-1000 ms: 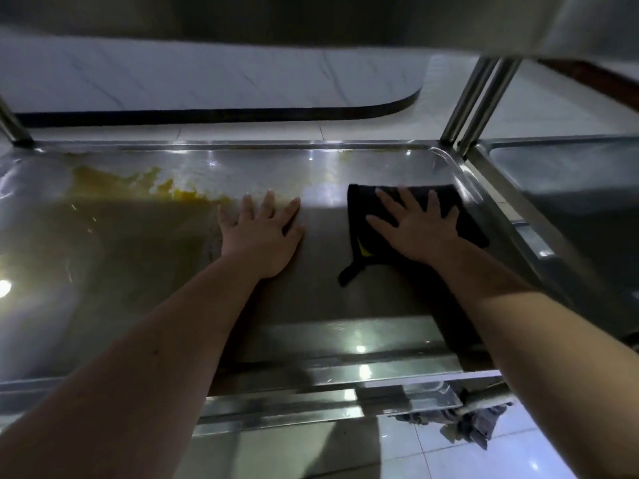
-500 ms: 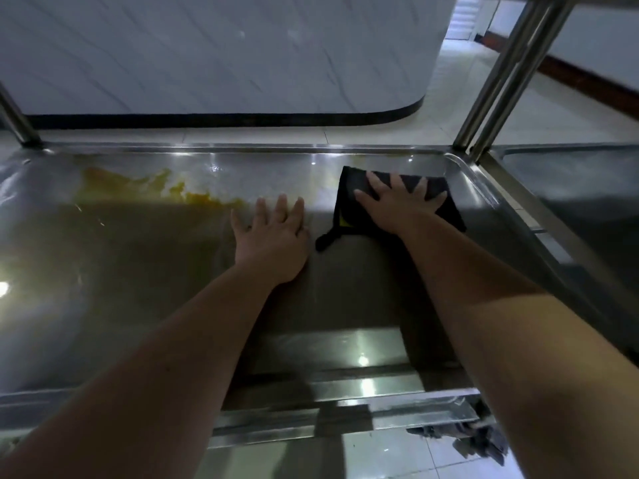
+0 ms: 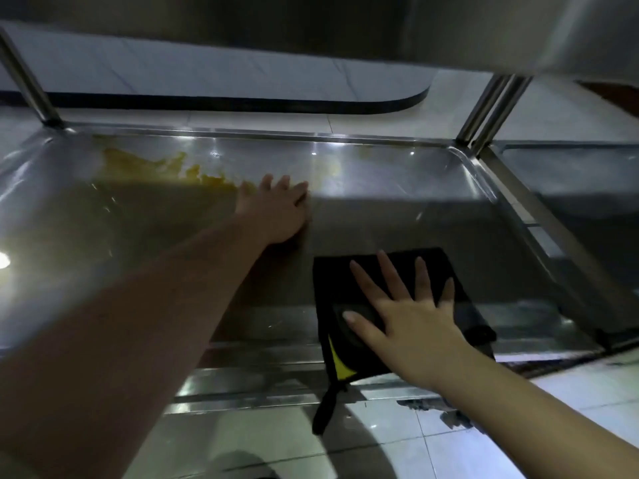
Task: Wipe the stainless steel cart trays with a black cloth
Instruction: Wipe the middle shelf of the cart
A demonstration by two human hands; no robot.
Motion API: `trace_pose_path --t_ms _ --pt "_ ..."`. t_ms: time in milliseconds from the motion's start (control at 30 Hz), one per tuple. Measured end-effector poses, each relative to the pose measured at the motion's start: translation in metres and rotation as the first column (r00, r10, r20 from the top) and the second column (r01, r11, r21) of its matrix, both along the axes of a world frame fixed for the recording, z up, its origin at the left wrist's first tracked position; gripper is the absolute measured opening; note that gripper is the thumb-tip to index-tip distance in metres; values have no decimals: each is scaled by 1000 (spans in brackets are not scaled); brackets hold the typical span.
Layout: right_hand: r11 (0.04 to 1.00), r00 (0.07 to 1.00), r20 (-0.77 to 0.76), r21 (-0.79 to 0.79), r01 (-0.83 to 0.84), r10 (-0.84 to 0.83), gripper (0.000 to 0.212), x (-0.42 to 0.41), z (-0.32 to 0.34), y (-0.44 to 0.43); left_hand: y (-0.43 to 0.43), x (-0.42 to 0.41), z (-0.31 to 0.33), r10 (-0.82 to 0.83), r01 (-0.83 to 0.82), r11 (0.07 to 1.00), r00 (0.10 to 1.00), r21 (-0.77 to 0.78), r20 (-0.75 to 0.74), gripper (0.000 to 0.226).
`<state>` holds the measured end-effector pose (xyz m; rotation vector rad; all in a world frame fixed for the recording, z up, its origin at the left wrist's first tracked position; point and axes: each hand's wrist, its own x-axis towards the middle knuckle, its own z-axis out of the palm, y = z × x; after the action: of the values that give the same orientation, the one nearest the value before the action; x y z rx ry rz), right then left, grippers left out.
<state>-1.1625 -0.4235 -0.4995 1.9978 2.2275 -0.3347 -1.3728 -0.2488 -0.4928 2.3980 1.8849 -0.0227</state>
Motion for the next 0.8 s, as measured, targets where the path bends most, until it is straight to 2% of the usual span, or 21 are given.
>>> trace_pose_path --t_ms 67,133,200,333,467,567,667,800 --pt "999 1000 0 -42 -7 7 64 0 6 -3 8 -37 4 19 -16 999 998 48 -53 54" --pt "998 1000 -11 -52 -22 22 63 -3 8 8 10 -71 -3 89 -87 996 993 31 -82 53" --pt "997 997 -34 -17 -74 73 63 -13 5 24 7 -87 -12 137 -137 991 989 1 -56 52" --pt "992 993 -37 72 -105 108 68 -43 -6 95 14 -87 -21 130 -129 991 991 16 -16 51" --pt "997 999 -30 66 25 -23 67 -76 -3 206 18 -90 -28 121 -121 992 993 28 -8 51" --pt "989 990 -66 68 129 -125 67 -96 1 259 20 -90 -29 127 -127 990 992 55 6 51" --pt "987 993 -35 104 119 -116 67 -100 -2 257 22 -91 -27 132 -132 990 991 47 8 50" --pt "996 1000 -24 85 5 -3 69 -87 -4 178 17 -87 -21 141 -141 990 990 15 14 50"
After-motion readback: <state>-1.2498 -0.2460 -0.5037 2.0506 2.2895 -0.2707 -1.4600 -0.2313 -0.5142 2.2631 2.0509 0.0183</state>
